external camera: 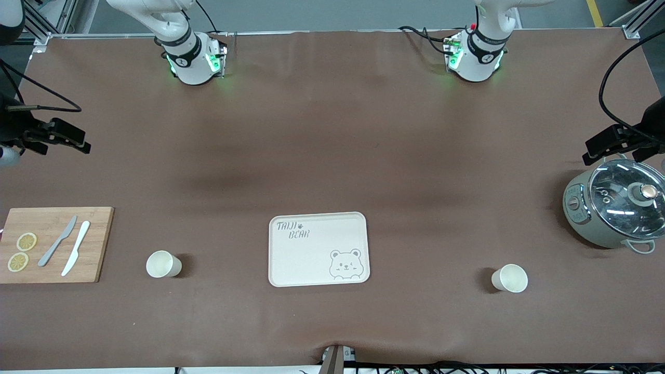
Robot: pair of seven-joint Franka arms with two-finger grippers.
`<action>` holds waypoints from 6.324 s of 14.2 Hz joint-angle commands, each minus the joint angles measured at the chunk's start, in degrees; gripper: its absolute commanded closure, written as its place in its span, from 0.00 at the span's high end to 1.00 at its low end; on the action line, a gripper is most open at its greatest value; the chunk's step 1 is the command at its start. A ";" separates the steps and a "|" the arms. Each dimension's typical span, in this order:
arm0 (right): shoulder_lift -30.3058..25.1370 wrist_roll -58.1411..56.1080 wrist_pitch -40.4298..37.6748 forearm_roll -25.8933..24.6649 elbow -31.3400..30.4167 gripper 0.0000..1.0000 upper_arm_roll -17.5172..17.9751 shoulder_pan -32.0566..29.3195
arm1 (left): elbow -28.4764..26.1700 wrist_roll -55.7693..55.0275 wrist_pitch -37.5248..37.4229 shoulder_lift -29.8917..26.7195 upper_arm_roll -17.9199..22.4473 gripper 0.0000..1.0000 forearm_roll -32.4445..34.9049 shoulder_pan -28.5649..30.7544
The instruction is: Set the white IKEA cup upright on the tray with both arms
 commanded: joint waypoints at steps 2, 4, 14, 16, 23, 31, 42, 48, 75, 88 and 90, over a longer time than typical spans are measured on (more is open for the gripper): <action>1.45 0.56 -0.98 -0.60 2.98 1.00 -0.22 -0.62 | 0.65 -2.06 -0.66 0.08 -0.59 1.00 1.05 0.01; 1.36 0.56 -0.72 -0.60 2.98 1.00 -0.22 -0.89 | 0.22 -1.89 -0.57 0.08 -0.42 1.00 1.31 0.19; 1.36 0.74 -0.36 -0.08 4.30 1.00 -0.30 -1.77 | -0.31 -1.10 4.25 8.95 -0.42 1.00 1.83 0.19; 1.36 0.74 -0.28 -0.08 4.56 1.00 -0.22 -1.77 | -0.31 -1.10 7.32 11.32 -0.42 1.00 1.83 0.36; 2.33 0.74 4.27 0.36 5.71 1.00 0.05 -0.81 | -0.31 -0.83 19.98 20.46 -0.42 1.00 5.00 0.71; 17.52 8.38 19.31 0.71 6.41 1.00 0.40 8.78 | -0.31 -0.75 31.93 28.37 -0.16 1.00 5.00 0.98; 31.76 6.01 29.08 -1.04 6.93 1.00 0.22 9.40 | -0.58 1.19 45.02 36.98 -0.07 1.00 5.00 2.03; 34.76 -2.58 29.53 -0.34 9.48 1.00 0.13 3.96 | -1.19 0.84 50.66 40.51 -0.07 1.00 4.91 1.68; 44.95 -9.63 43.14 0.10 10.80 1.00 0.22 0.17 | -0.14 -18.12 43.46 35.94 -0.51 0.00 4.38 -4.45; 45.40 -9.11 42.97 0.10 10.80 0.06 0.22 0.78 | 1.27 -48.01 40.91 35.50 0.37 0.00 4.65 -19.49; 45.40 -9.11 43.05 0.10 10.80 0.00 0.22 0.87 | 2.23 -52.75 40.91 35.76 1.24 0.00 4.74 -22.39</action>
